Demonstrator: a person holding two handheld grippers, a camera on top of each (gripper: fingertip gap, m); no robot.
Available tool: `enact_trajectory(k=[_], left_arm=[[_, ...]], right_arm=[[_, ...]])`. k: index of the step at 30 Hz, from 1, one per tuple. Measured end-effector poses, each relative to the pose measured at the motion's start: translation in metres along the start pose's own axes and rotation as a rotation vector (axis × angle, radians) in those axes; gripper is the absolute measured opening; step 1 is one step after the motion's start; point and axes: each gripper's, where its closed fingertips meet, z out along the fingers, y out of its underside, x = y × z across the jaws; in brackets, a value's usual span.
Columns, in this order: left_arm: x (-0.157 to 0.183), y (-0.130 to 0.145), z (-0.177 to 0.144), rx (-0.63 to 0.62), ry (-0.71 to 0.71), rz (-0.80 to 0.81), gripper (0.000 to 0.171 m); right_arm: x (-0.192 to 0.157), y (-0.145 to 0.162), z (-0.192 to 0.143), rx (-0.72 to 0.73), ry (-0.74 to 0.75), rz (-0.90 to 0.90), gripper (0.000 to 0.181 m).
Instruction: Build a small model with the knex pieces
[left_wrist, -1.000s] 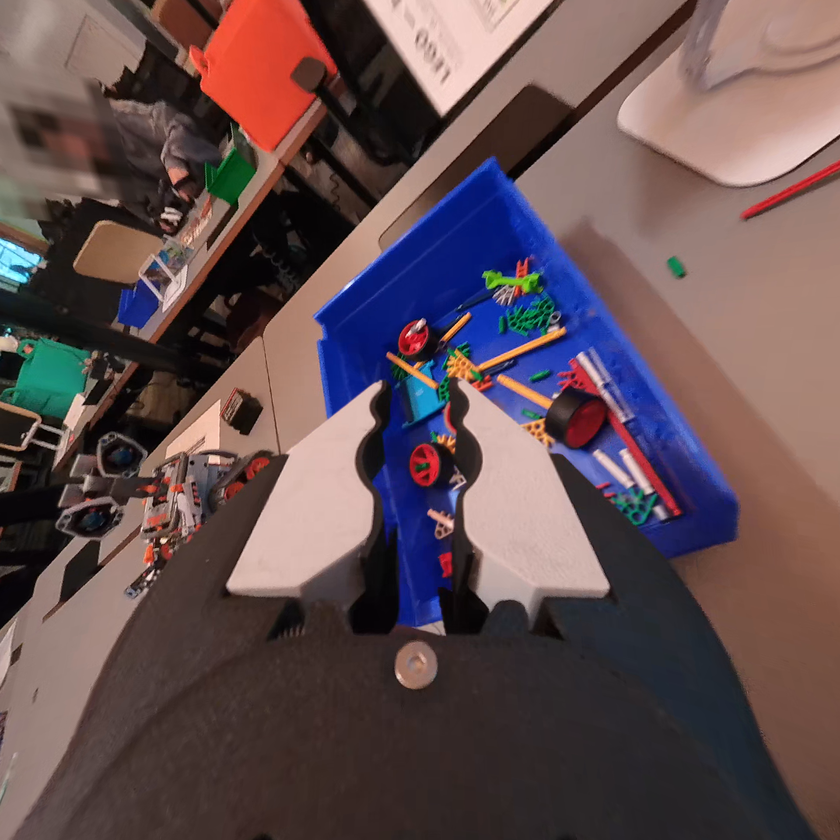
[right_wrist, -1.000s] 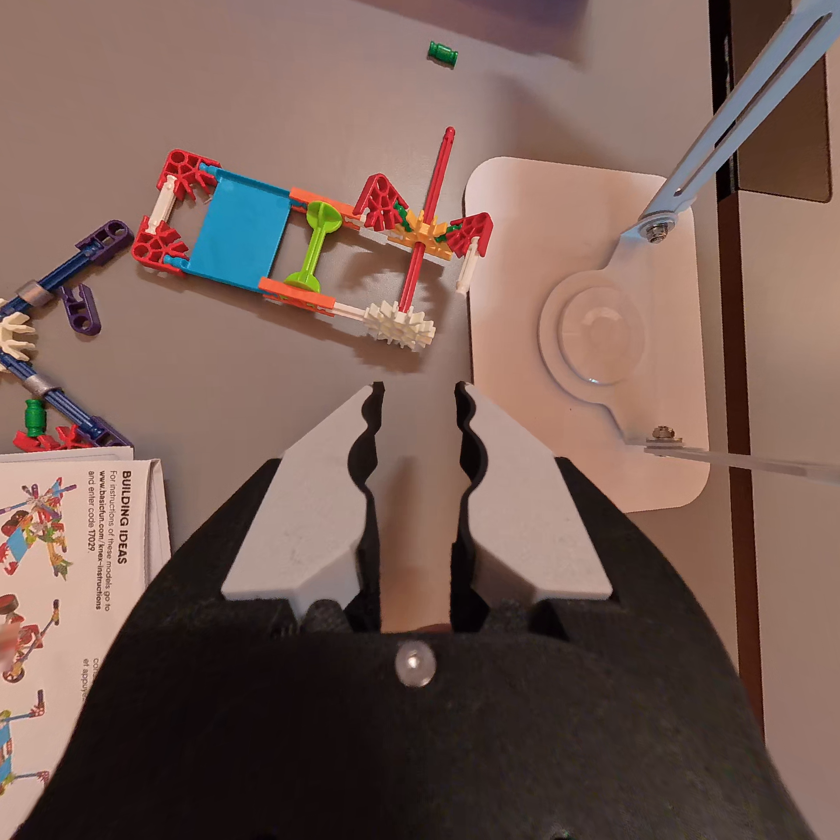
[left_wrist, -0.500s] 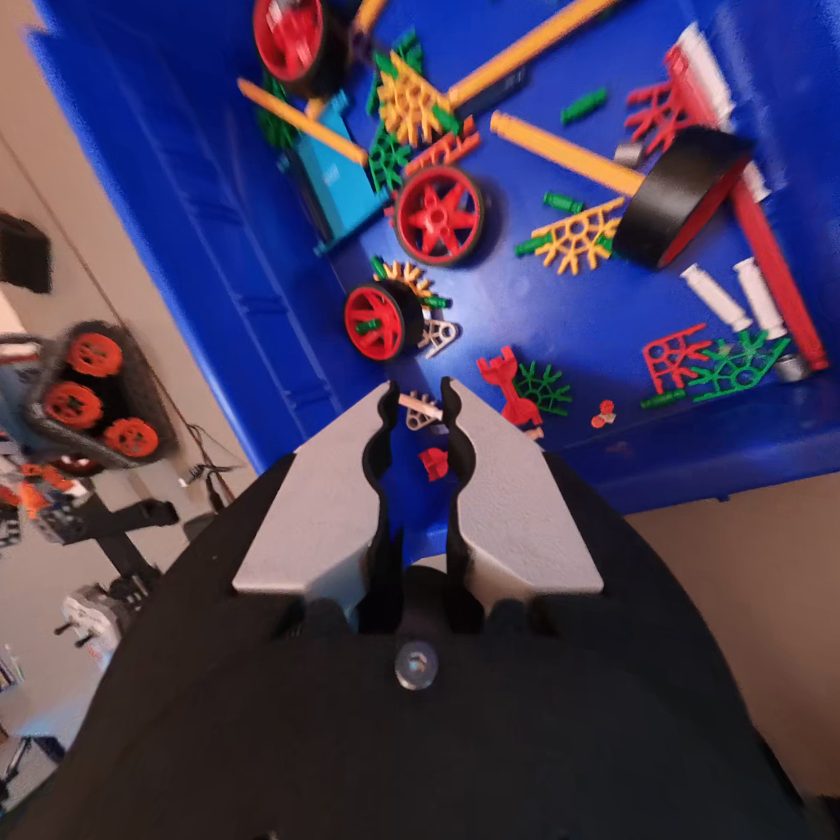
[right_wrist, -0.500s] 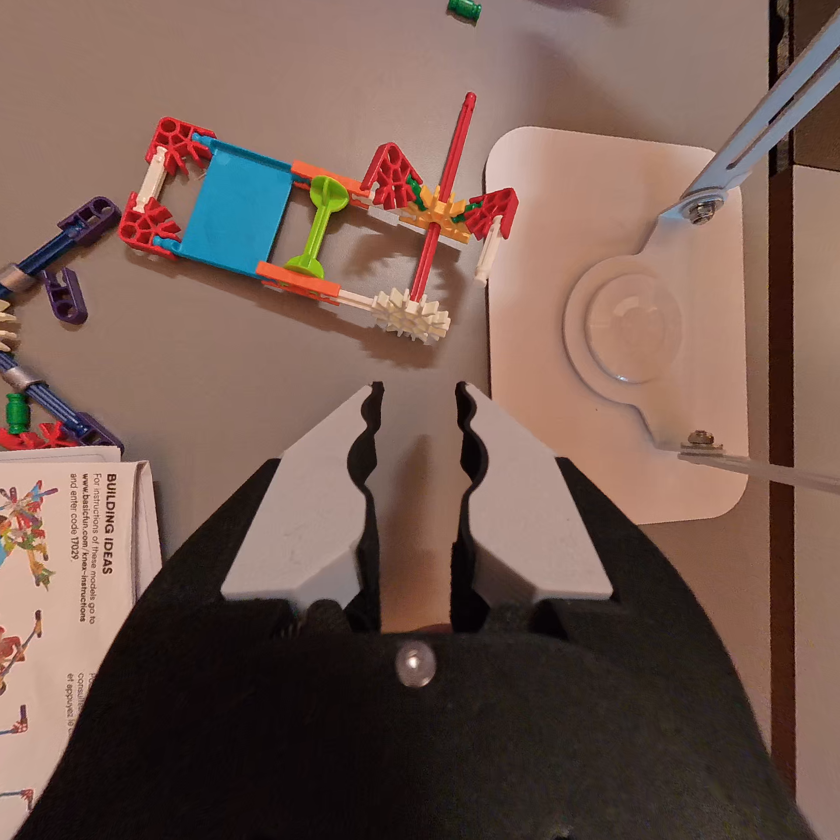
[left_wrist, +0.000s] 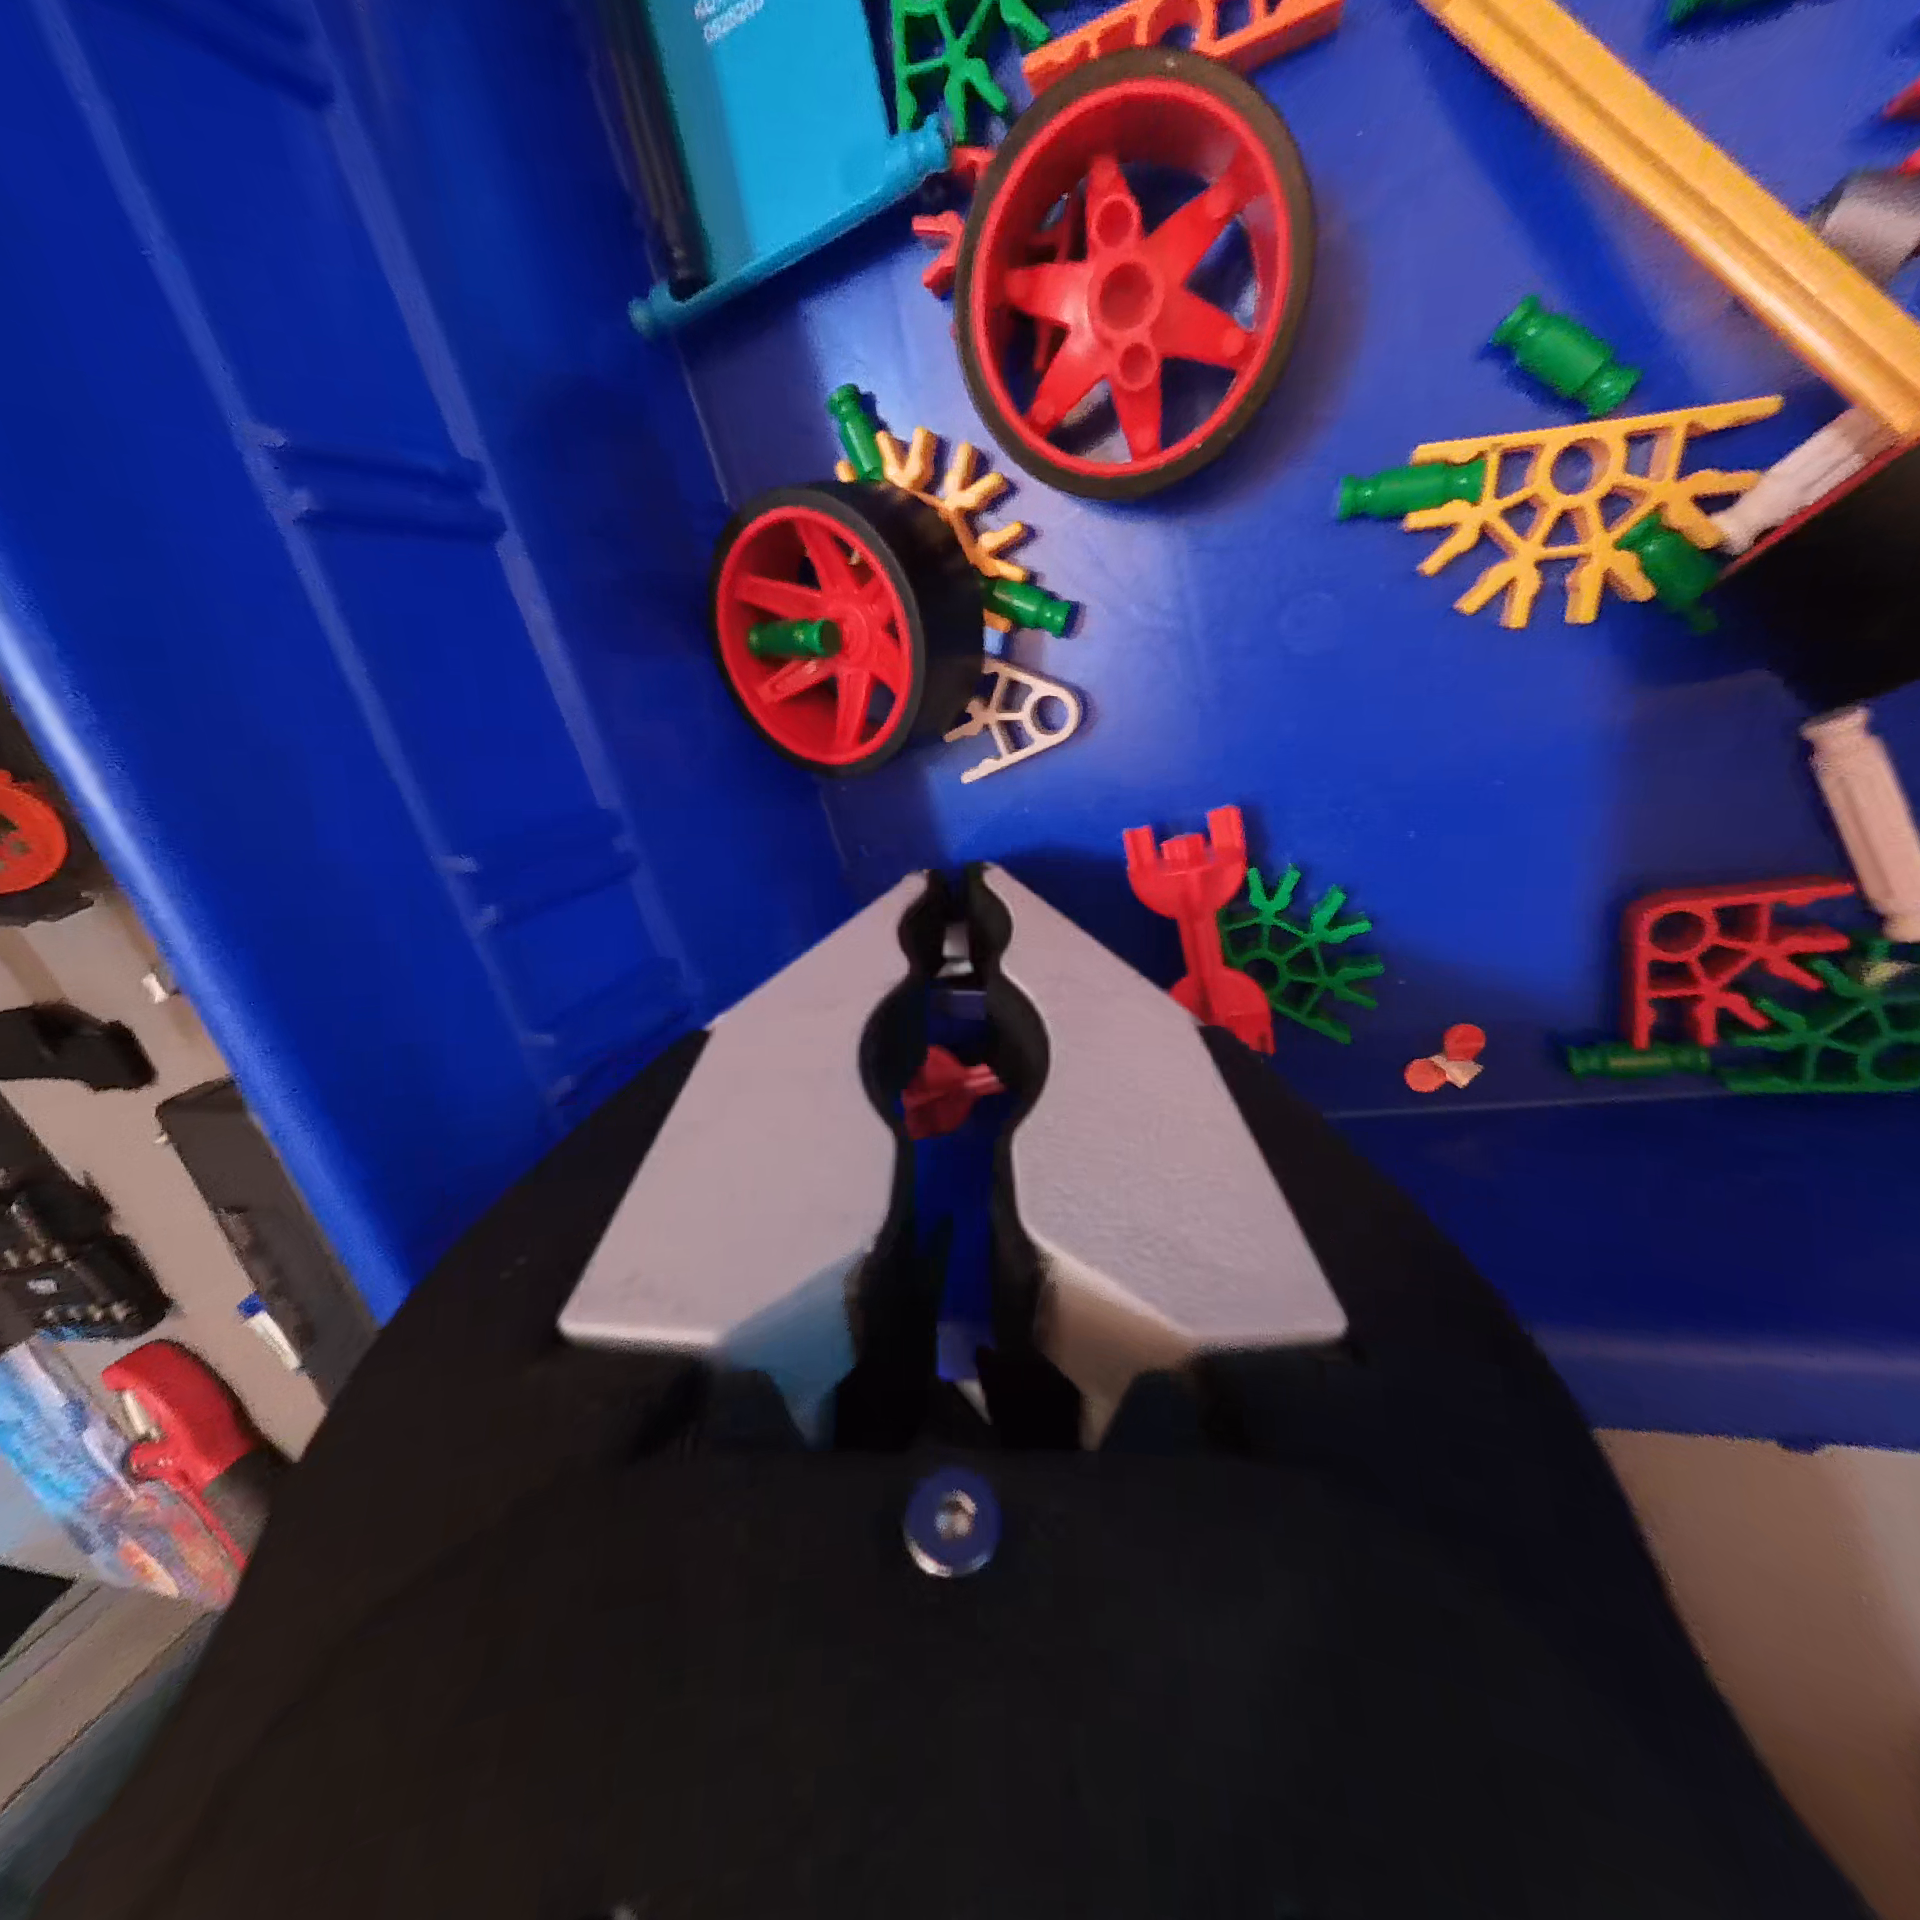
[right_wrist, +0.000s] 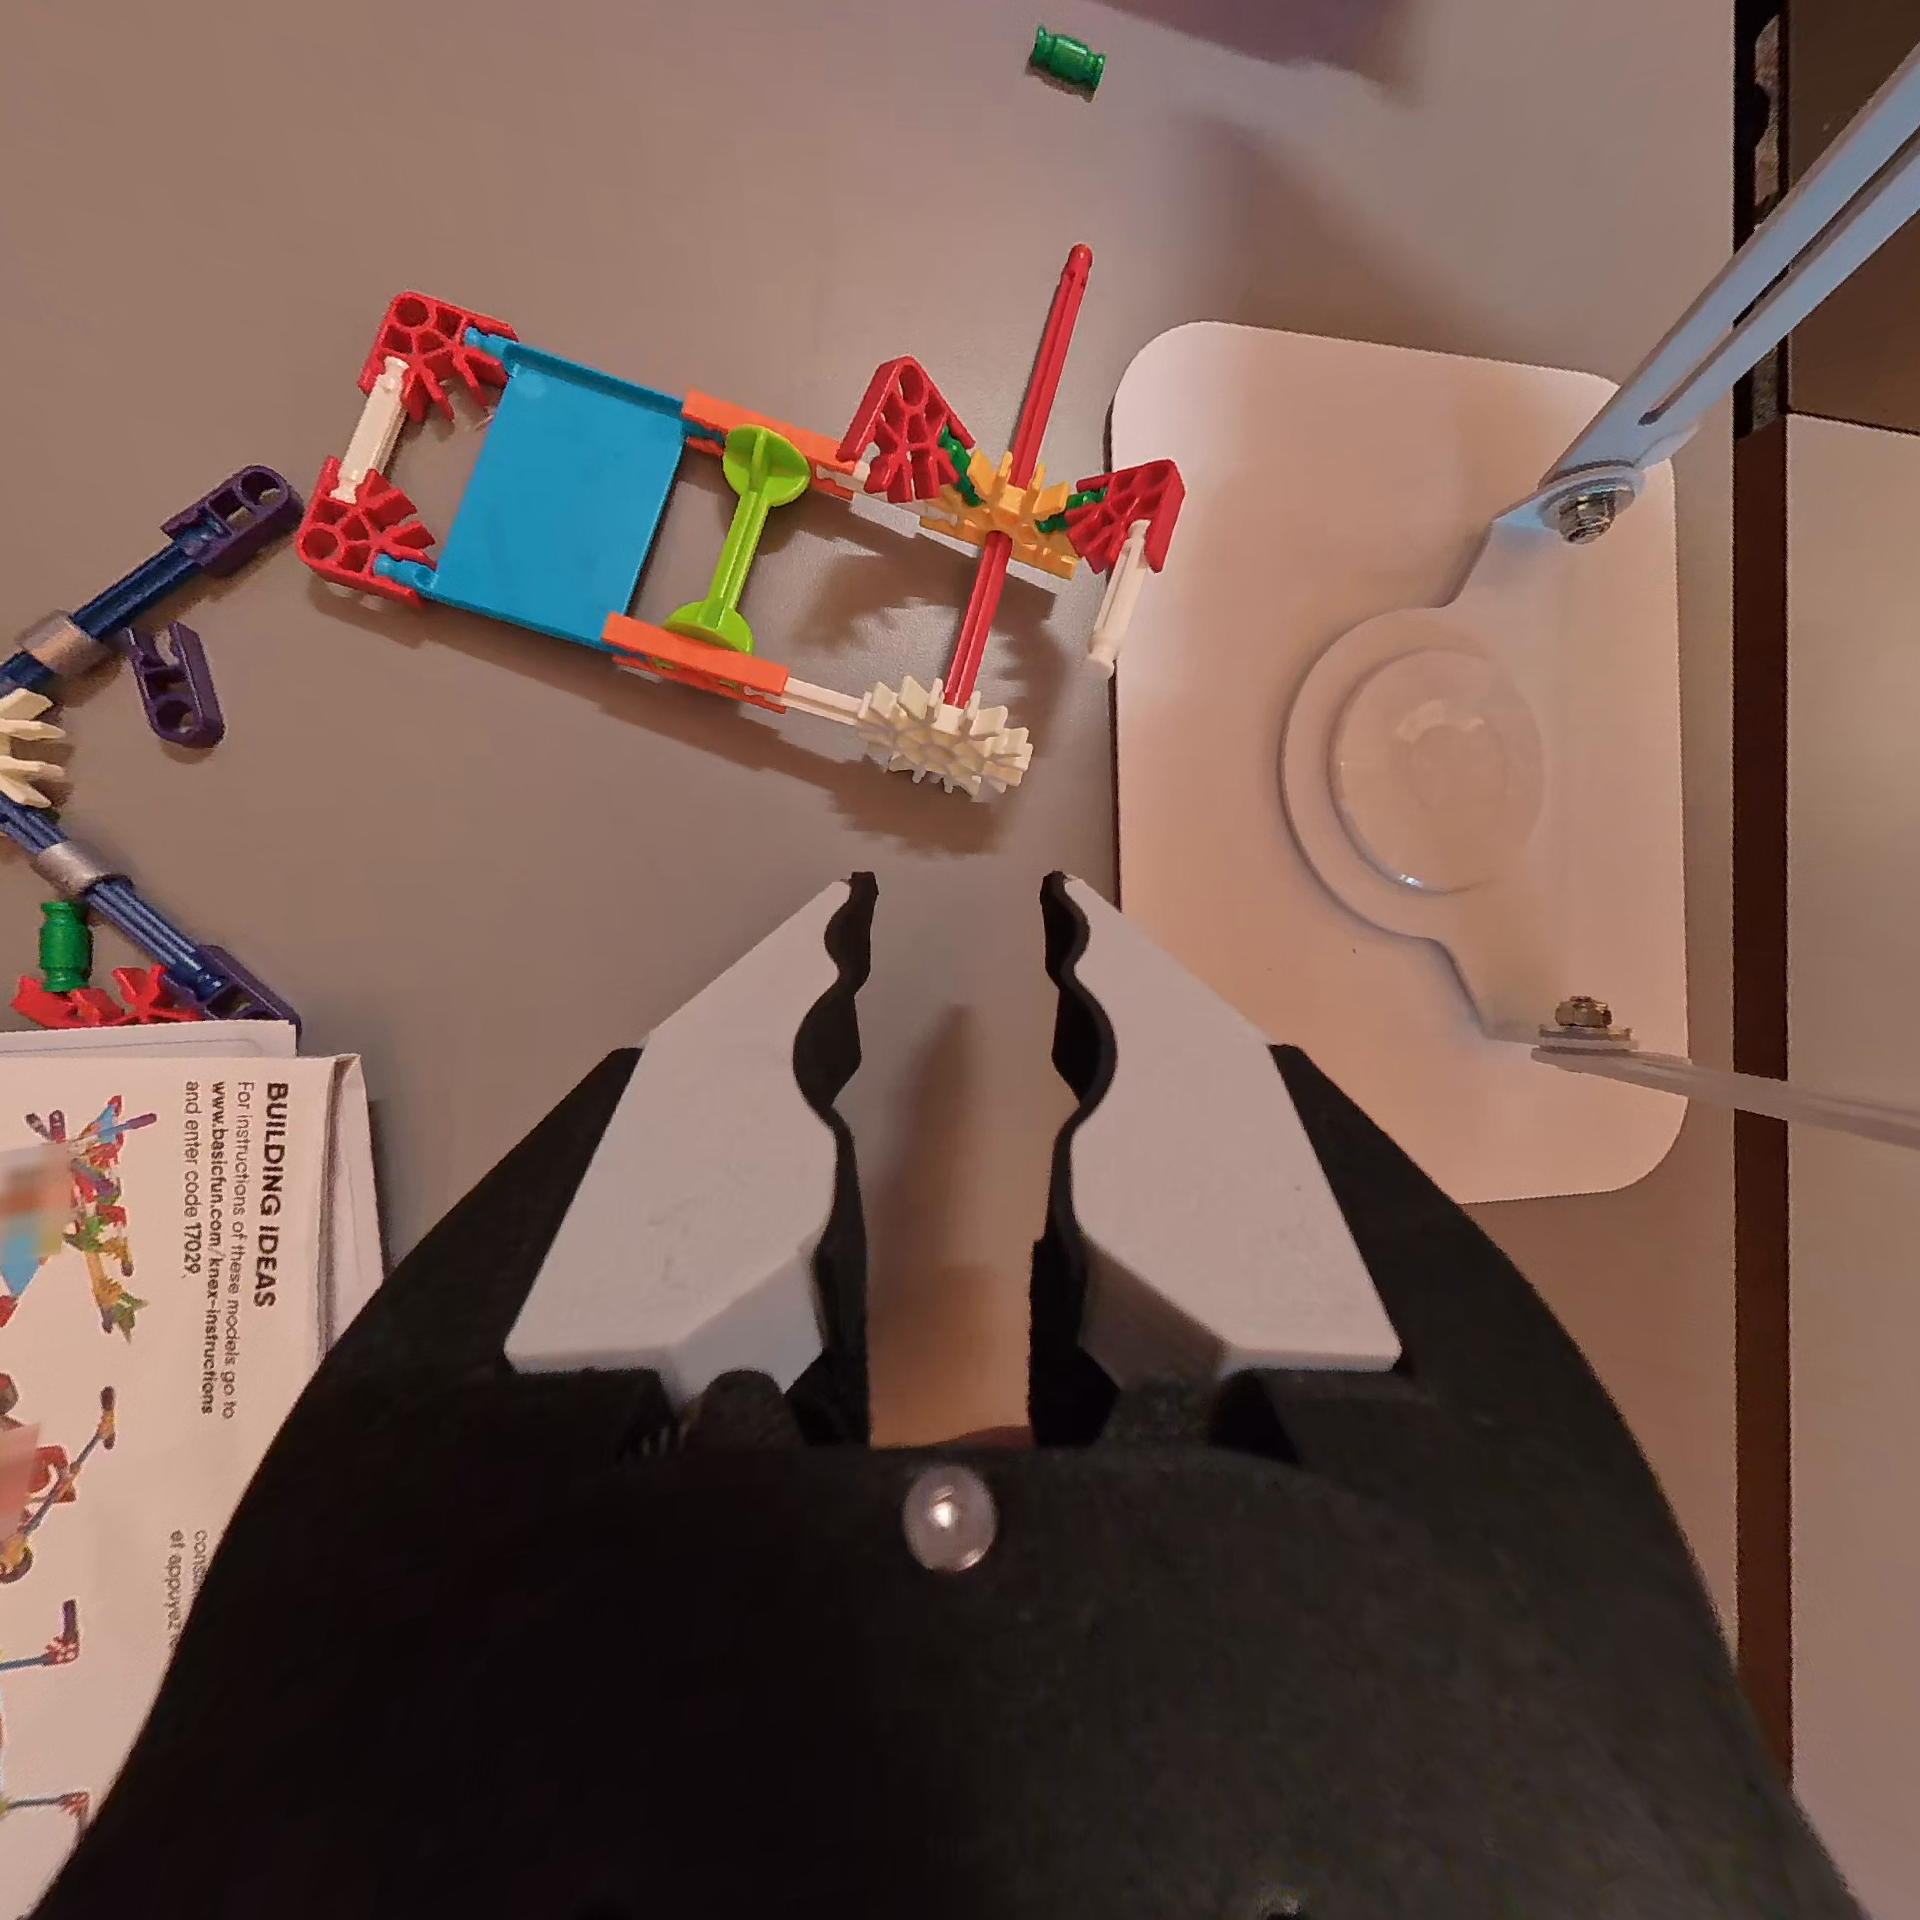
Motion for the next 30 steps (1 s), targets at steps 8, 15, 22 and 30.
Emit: enact_trajectory(k=[8,15,22,30], left_arm=[[0.005,-0.012,-0.025,0.183,0.016,0.013,0.001],[0.005,0.012,-0.019,0.062,-0.012,0.258,0.010],[0.019,0.007,-0.016,0.007,0.091,0.410,0.017],[0.018,0.007,-0.005,-0.109,0.096,0.501,0.006]], right_arm=[[0.001,-0.006,-0.010,0.018,0.017,-0.011,0.031],[-0.004,-0.007,-0.008,0.013,0.006,-0.022,0.031],[-0.004,-0.006,-0.008,0.011,0.004,-0.023,0.031],[-0.002,-0.004,-0.008,0.010,0.002,-0.017,0.031]])
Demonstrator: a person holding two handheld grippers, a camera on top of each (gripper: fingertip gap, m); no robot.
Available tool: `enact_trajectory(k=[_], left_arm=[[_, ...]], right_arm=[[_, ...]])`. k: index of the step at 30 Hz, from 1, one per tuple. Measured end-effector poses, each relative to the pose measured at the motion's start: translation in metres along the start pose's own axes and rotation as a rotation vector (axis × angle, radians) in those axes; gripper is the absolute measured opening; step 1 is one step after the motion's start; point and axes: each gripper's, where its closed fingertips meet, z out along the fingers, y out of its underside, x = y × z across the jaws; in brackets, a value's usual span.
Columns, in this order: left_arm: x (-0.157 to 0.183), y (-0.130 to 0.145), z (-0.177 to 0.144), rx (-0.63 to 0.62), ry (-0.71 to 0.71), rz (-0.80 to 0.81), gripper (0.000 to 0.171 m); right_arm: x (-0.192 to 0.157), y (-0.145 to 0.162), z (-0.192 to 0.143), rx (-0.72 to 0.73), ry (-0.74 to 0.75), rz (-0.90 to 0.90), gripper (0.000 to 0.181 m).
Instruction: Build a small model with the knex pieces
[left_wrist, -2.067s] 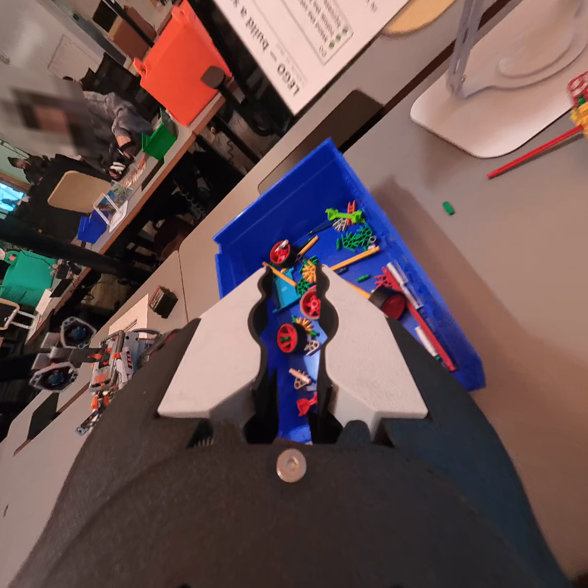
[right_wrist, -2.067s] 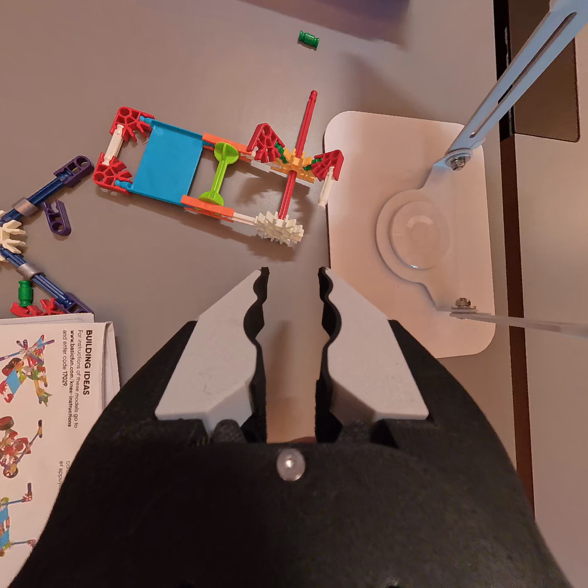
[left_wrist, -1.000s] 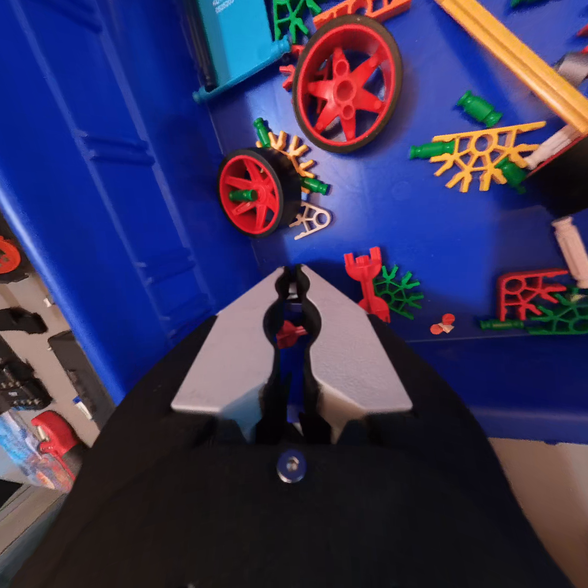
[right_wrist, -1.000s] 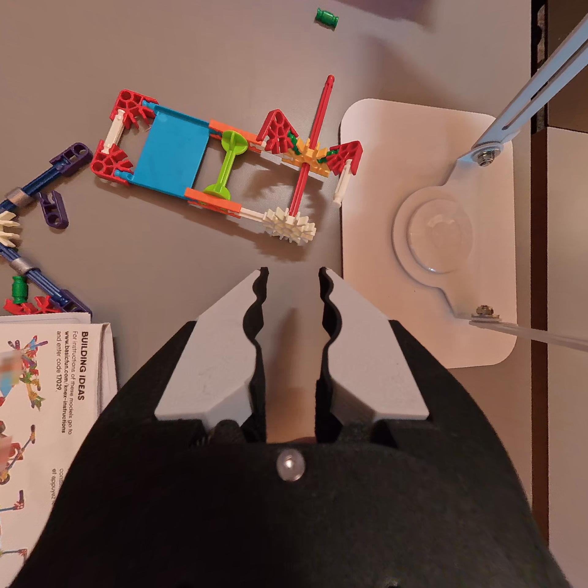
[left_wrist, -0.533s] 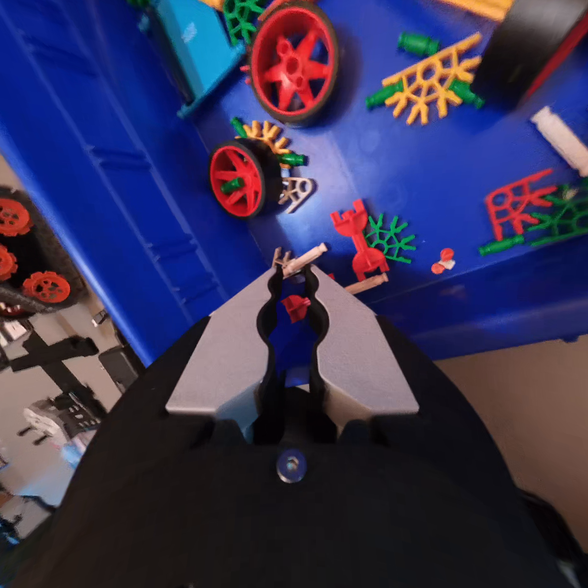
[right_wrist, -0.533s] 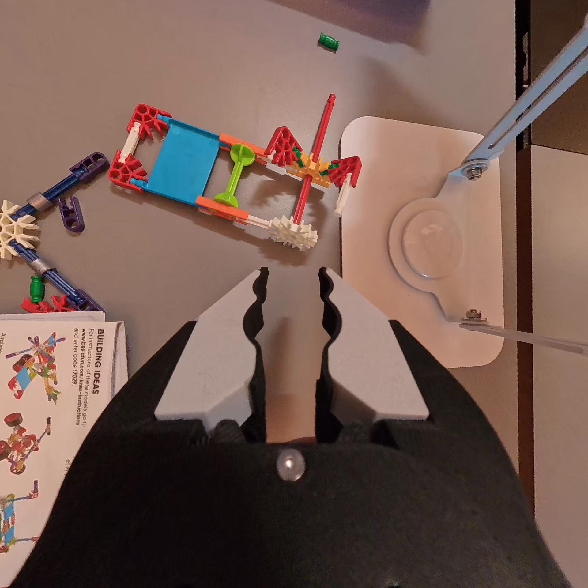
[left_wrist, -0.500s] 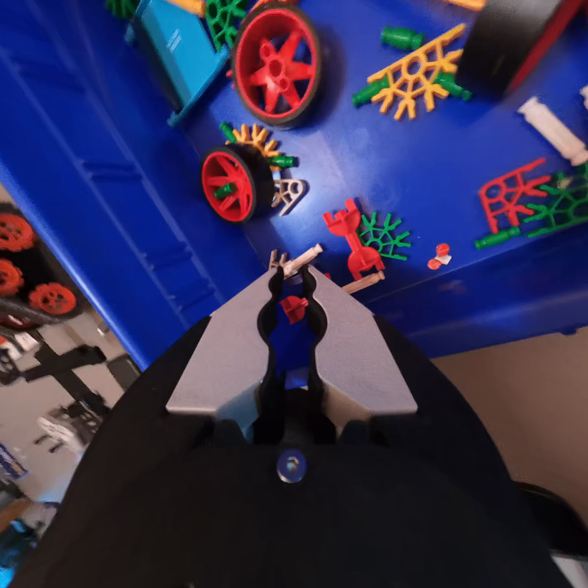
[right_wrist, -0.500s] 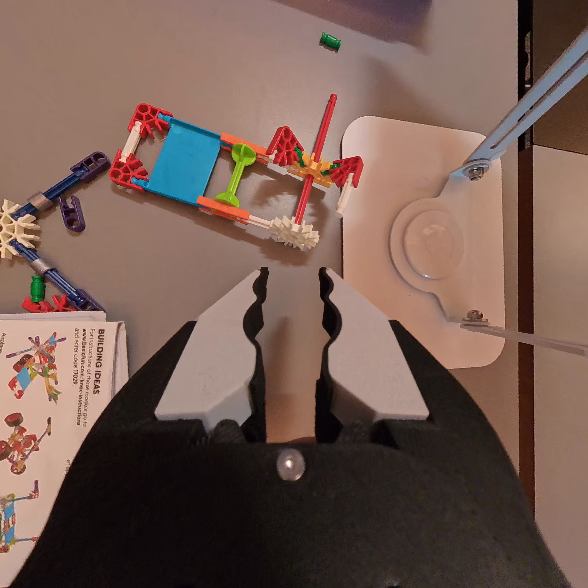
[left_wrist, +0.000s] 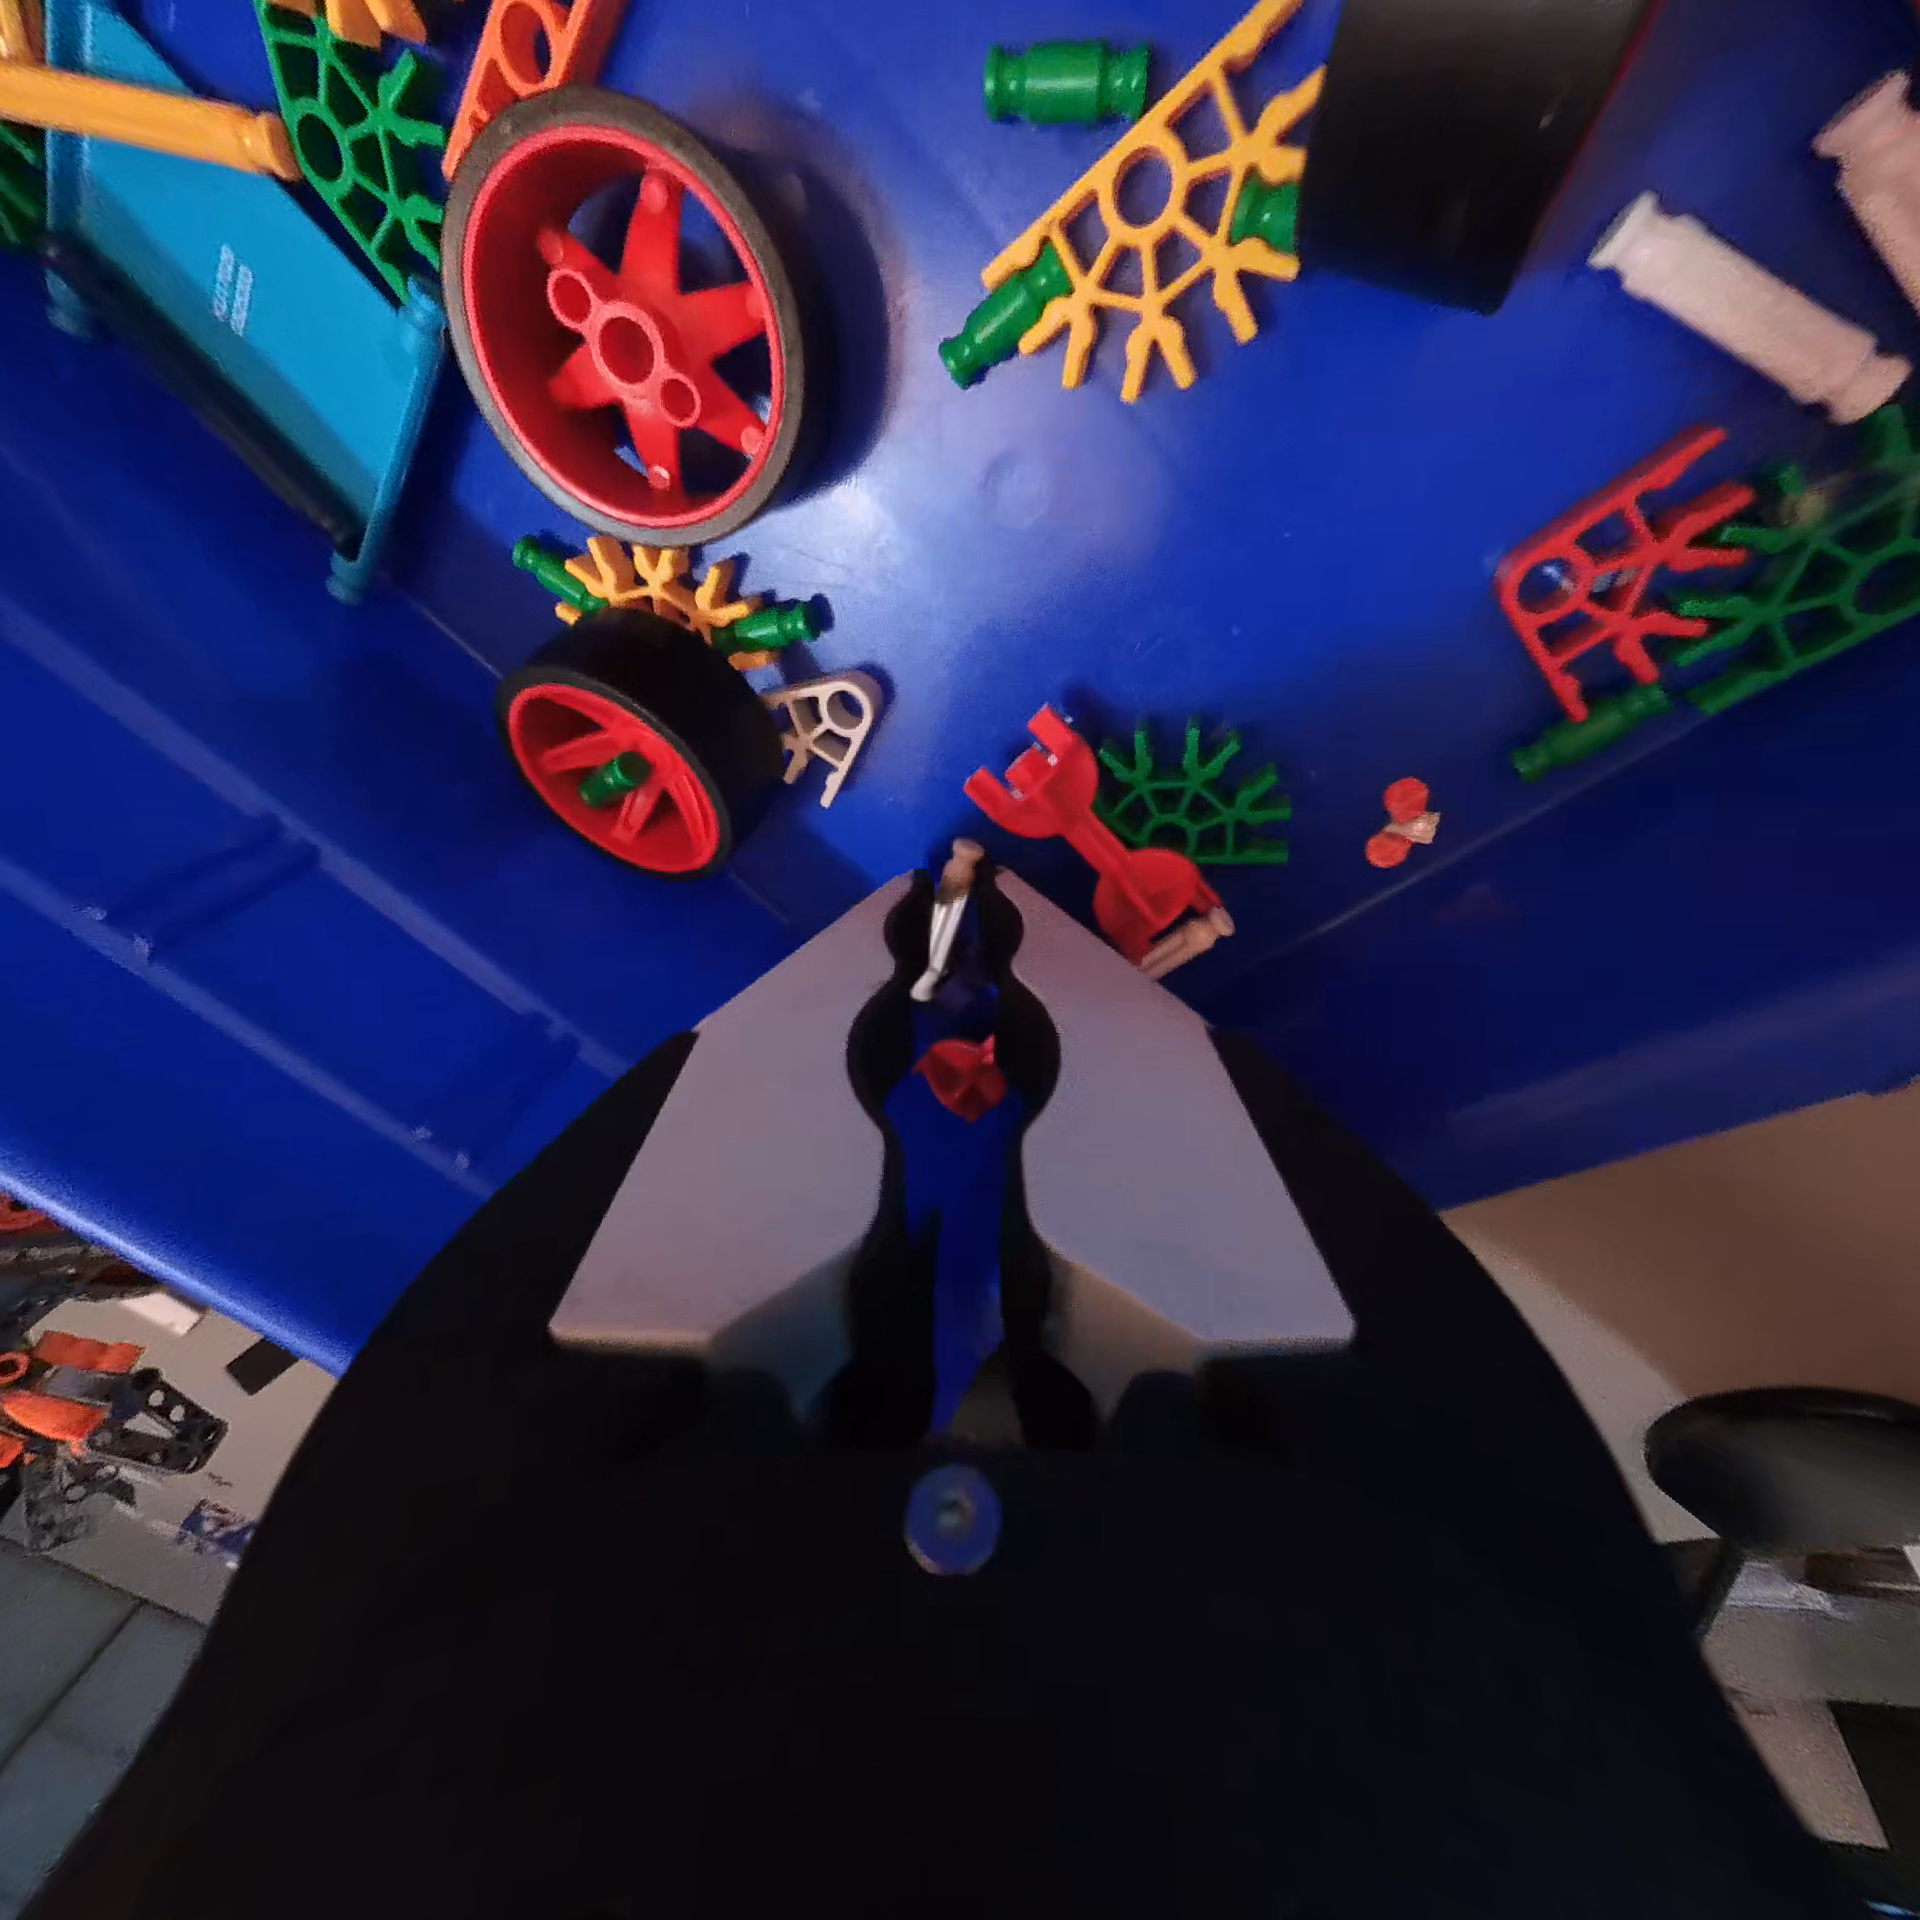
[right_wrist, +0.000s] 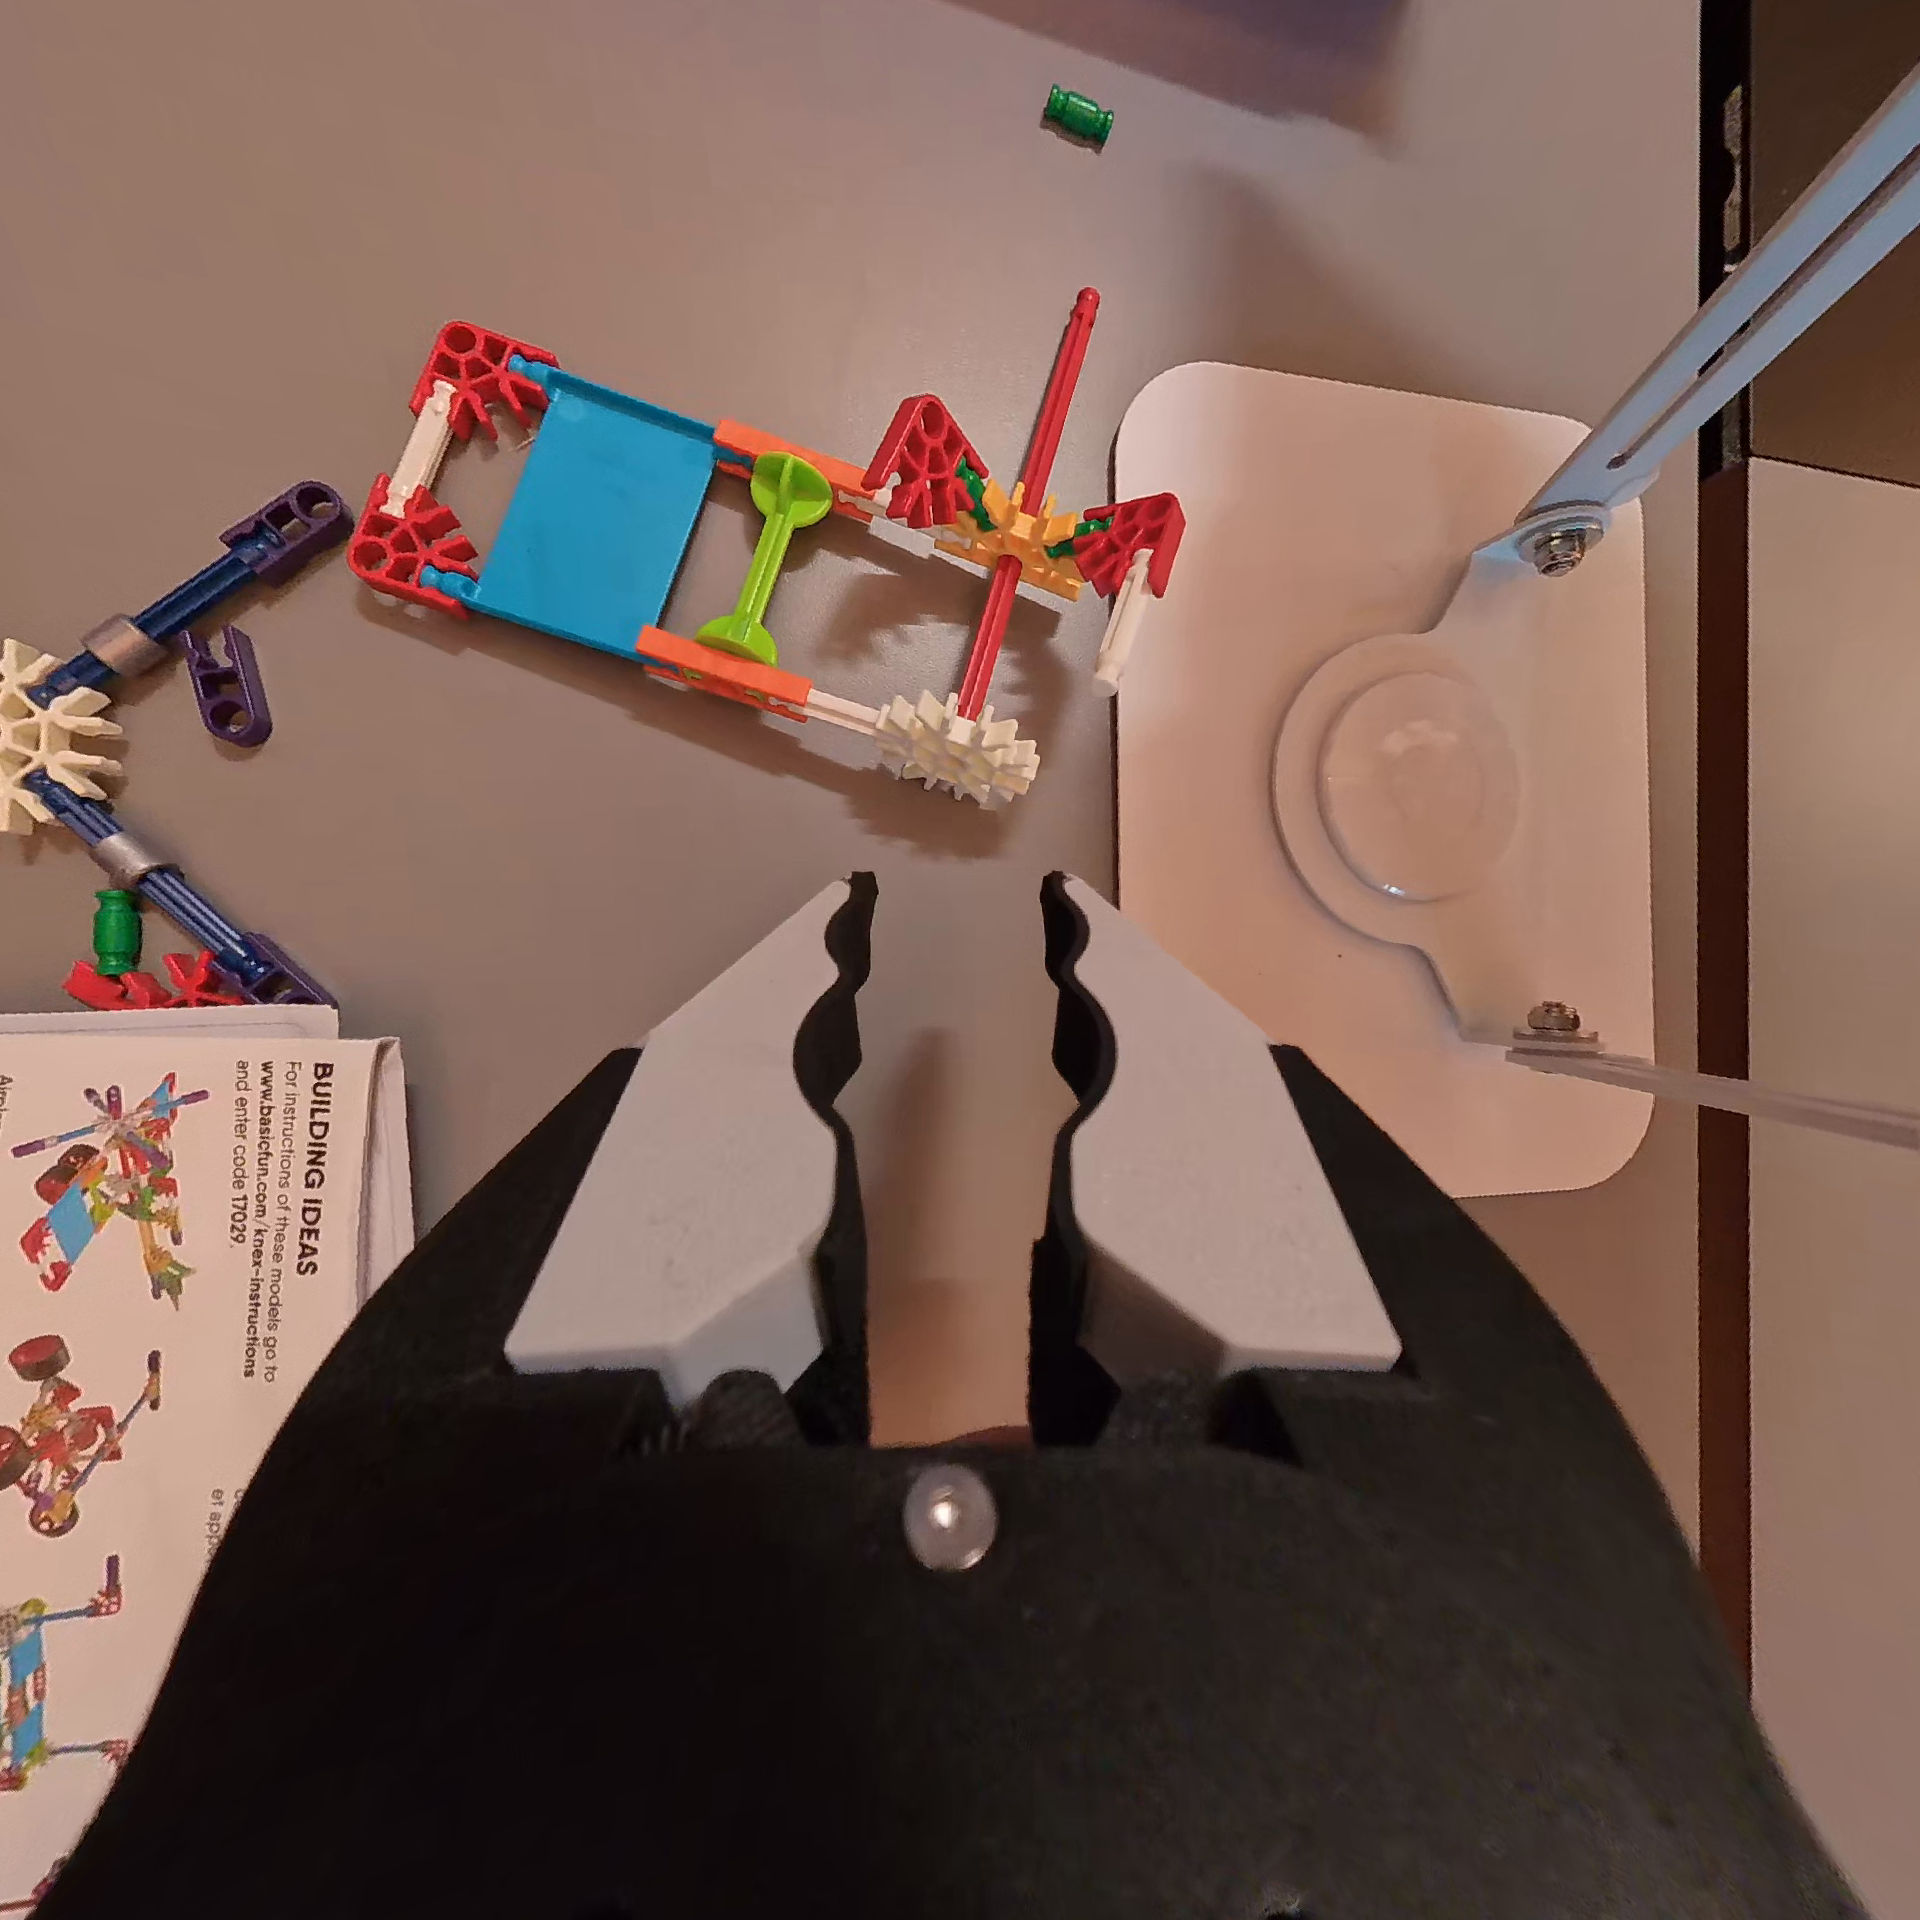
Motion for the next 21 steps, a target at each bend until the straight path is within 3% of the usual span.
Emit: enact_trajectory(k=[13,18,21], left_arm=[[-0.002,-0.006,-0.004,0.077,-0.065,0.001,0.003],[-0.011,-0.022,-0.035,0.196,-0.163,-0.024,0.003],[-0.025,-0.033,-0.067,0.282,-0.304,-0.037,0.003]], right_arm=[[0.005,0.003,-0.003,0.002,0.011,0.008,0.031],[0.005,0.000,-0.005,0.013,0.019,0.007,0.031],[0.005,-0.005,-0.007,0.031,0.024,0.006,0.031]])
